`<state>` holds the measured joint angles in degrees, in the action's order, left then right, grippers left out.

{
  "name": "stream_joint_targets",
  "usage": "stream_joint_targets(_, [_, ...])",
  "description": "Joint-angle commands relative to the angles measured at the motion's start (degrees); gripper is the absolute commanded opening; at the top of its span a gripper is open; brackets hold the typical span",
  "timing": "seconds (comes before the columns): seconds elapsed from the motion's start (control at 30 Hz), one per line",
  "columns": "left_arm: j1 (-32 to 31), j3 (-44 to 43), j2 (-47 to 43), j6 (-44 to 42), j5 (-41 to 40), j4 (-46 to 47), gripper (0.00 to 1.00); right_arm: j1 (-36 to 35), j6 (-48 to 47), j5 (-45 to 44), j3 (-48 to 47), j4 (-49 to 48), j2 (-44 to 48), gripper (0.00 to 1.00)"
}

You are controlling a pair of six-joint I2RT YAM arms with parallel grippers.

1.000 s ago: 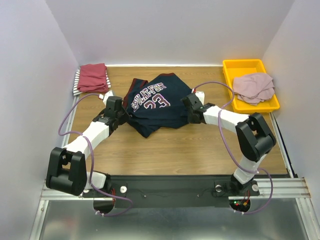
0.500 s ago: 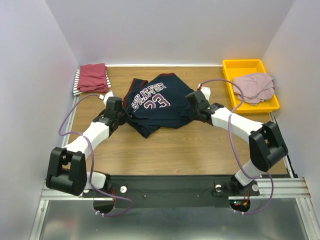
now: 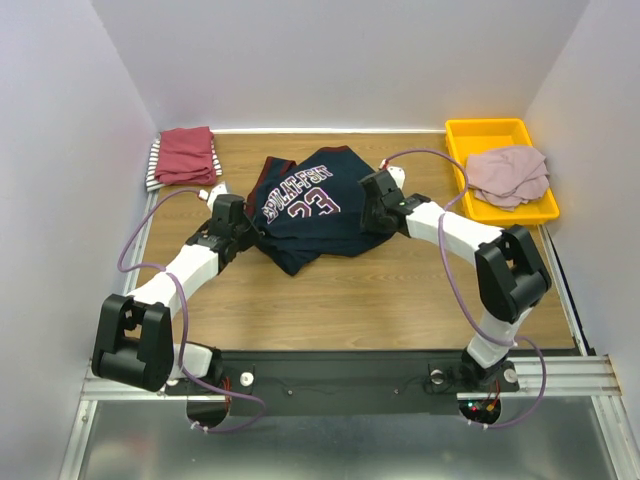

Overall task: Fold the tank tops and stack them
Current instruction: Flatten the tank top out

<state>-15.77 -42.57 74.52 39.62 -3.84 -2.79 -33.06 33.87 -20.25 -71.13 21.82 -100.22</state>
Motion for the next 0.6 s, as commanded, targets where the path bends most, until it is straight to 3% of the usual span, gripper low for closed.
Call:
stream_joint_targets(0.0, [-0.1, 1.3, -1.6, -0.4, 0.3, 1.4, 0.0, -0.6, 0.1, 0.9, -2.6, -1.5, -1.3, 0.48])
stream_joint_targets(0.57, [-0.1, 1.5, -1.5, -0.4, 0.5, 1.7, 0.0, -1.6, 0.1, -1.5, -1.1, -1.4, -1.5, 0.41])
